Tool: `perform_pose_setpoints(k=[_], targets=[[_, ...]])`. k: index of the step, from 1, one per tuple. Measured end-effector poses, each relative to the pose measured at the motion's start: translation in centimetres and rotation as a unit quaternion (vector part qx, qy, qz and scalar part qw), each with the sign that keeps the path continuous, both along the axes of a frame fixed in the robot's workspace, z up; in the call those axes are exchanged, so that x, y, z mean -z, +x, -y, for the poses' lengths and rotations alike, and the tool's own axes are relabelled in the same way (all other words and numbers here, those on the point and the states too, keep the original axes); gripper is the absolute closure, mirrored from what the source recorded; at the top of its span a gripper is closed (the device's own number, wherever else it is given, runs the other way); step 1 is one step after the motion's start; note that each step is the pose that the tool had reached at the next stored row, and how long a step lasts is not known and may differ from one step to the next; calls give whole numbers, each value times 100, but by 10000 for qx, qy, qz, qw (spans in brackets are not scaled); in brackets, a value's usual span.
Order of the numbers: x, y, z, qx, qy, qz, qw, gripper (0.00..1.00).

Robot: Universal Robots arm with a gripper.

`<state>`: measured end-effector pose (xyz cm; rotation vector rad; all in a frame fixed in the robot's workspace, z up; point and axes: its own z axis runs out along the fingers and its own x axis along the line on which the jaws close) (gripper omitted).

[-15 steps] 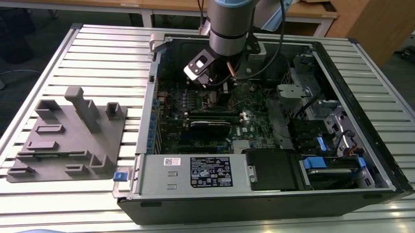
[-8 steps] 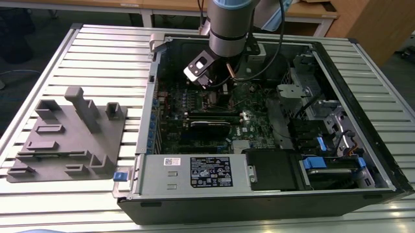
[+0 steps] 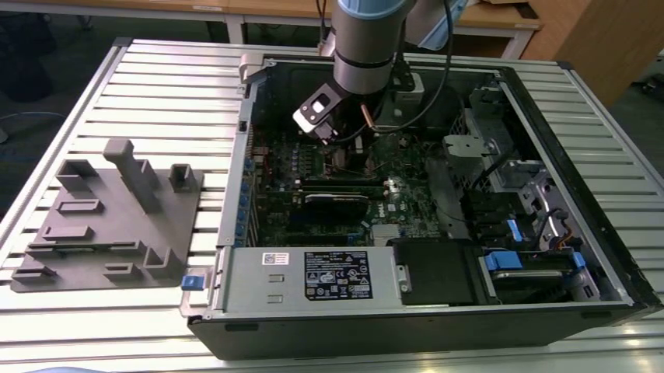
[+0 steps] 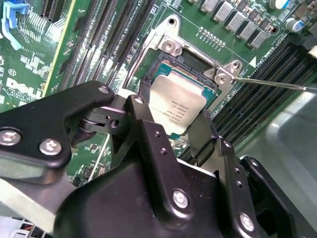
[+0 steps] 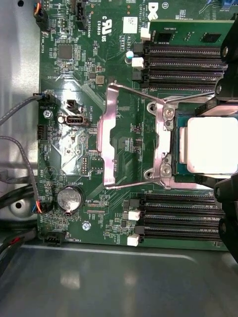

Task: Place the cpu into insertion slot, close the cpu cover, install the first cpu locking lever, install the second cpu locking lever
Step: 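Place the cpu into insertion slot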

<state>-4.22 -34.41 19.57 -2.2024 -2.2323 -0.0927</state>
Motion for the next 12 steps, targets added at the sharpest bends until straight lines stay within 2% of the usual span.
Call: perform_pose_setpoints(k=[12], targets=[[8, -16, 15, 92, -10, 0, 10000, 46]])
